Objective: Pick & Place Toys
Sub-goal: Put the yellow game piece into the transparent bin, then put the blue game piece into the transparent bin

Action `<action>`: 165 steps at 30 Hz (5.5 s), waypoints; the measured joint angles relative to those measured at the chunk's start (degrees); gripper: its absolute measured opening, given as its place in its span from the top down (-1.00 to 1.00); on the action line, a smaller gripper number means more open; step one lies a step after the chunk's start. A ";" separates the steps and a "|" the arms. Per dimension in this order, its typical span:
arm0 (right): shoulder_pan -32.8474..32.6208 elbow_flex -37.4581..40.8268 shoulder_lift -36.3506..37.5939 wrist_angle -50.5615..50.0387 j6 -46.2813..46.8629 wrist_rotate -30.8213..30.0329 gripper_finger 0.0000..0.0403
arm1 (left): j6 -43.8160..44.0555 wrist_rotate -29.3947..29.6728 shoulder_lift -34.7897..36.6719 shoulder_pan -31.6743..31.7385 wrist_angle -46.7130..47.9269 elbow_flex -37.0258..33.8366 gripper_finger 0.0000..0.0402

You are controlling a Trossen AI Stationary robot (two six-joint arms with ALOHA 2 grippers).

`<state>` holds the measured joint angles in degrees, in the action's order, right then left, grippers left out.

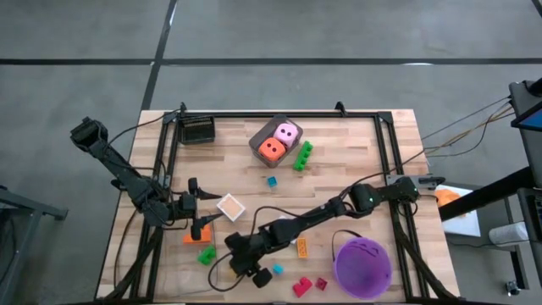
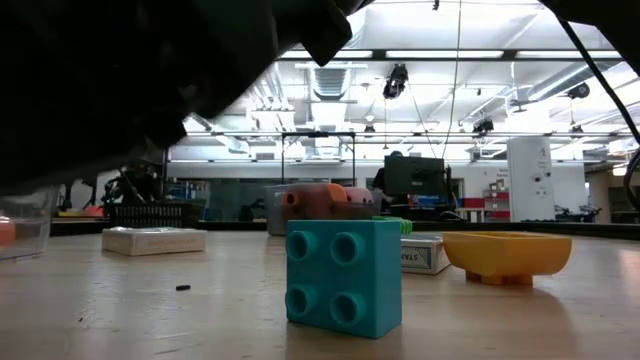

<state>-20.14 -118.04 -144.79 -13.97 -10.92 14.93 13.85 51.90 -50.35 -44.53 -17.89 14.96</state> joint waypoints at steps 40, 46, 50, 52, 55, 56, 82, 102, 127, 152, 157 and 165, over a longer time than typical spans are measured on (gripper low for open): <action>3.43 0.20 1.28 25.28 1.68 -5.22 0.00 | -5.09 10.32 3.56 -11.06 1.62 0.00 -0.35; 3.45 0.20 1.27 25.18 1.66 -5.28 -0.51 | -5.09 10.29 3.56 -11.04 1.60 0.00 -0.35; 3.45 0.20 1.27 24.67 1.66 -5.26 -0.70 | -5.07 10.29 3.56 -11.04 1.60 -0.02 -0.35; 3.45 0.20 1.27 24.56 1.61 -5.26 -0.73 | -5.07 10.29 3.54 -11.04 1.60 -0.02 -0.35; 3.16 0.20 1.29 24.58 0.96 -5.20 -0.74 | -5.06 10.27 3.54 -11.04 1.60 -0.02 -0.35; 3.03 0.20 1.29 24.74 0.61 -5.00 -0.74 | -5.05 10.27 3.54 -11.04 1.60 -0.02 -0.35; 0.11 31.45 13.27 67.81 0.45 -16.22 -0.75 | -4.83 3.52 3.32 -11.32 2.32 -0.42 -0.35; -6.91 36.63 30.20 -1.21 28.05 -18.21 -0.75 | -4.22 3.81 3.32 -11.26 2.31 -0.42 -0.35; -11.10 32.67 22.66 -4.09 53.18 -21.21 -0.75 | -3.34 4.22 3.32 -11.13 2.29 -0.42 -0.35; -11.78 29.05 18.54 -10.61 51.15 -24.54 0.23 | -3.34 4.70 3.34 -11.10 2.32 -0.42 -0.35; -11.78 29.05 18.51 -10.48 49.04 -24.72 0.57 | -3.34 4.70 3.34 -11.10 2.30 -0.42 -0.35; -11.75 29.14 19.04 -10.39 44.58 -26.36 0.57 | -3.33 4.70 3.34 -11.10 2.31 -0.42 -0.35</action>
<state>-31.89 -88.90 -125.76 -24.36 33.66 -11.43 10.51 56.60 -47.00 -55.64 -15.58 14.55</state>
